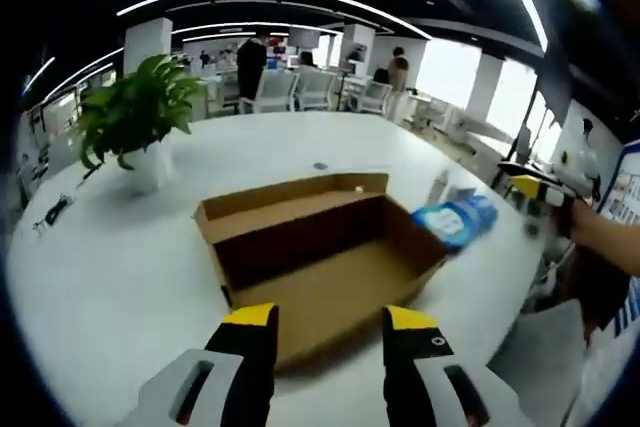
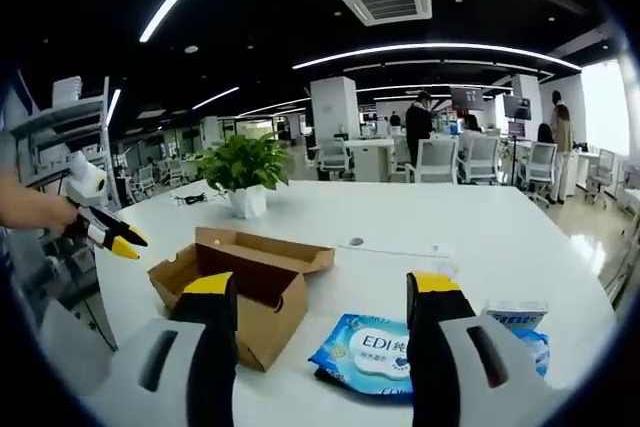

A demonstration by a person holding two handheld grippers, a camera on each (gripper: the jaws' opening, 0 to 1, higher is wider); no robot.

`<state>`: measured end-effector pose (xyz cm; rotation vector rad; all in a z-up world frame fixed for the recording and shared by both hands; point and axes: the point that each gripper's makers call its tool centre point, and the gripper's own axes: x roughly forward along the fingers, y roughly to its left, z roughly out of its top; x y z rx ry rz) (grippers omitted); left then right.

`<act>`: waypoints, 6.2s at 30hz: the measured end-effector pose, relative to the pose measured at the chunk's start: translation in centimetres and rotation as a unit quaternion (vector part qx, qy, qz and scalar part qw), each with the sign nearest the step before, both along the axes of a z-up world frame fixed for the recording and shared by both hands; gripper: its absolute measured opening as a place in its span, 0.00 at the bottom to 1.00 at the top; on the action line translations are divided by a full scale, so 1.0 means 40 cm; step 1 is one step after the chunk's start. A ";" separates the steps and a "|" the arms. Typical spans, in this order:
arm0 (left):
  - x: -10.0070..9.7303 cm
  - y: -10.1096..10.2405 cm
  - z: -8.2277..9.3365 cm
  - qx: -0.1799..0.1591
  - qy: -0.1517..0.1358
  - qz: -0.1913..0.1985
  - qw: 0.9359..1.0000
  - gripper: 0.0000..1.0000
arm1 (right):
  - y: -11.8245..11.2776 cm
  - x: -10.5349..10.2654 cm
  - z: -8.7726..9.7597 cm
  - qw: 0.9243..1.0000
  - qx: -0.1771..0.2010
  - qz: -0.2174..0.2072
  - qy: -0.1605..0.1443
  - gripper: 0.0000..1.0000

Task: Operate the shoe box by opening the lid, removing the specified soft item, and placing it in the target area until the item is outside and the box remains undamaged.

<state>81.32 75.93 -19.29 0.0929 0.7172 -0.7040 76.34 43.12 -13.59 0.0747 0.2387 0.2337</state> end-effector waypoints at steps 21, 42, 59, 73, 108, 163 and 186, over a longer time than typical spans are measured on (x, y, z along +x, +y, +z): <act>0.097 0.073 -0.174 0.047 0.059 0.113 0.991 0.35 | 0.134 0.069 0.021 0.999 0.031 0.014 0.003 0.60; 0.131 0.090 -0.233 0.060 0.083 0.134 0.986 0.29 | 0.171 0.123 -0.002 0.998 0.043 0.032 0.012 0.58; 0.128 0.094 -0.235 0.089 0.068 0.138 0.984 0.10 | 0.155 0.280 -0.025 0.998 0.031 0.022 0.049 0.42; 0.137 0.108 -0.237 0.085 0.064 0.164 0.981 0.07 | 0.155 0.446 -0.071 0.997 -0.007 0.028 0.073 0.42; 0.146 0.105 -0.243 0.082 0.057 0.171 0.980 0.06 | 0.107 0.582 -0.346 0.966 -0.028 0.024 0.257 0.25; 0.151 0.109 -0.245 0.082 0.060 0.188 0.977 0.05 | 0.085 0.633 -0.192 0.990 0.032 -0.057 0.124 0.00; 0.146 0.127 -0.243 0.096 0.059 0.214 0.970 0.04 | 0.135 0.487 -0.058 0.996 0.075 -0.037 -0.034 0.00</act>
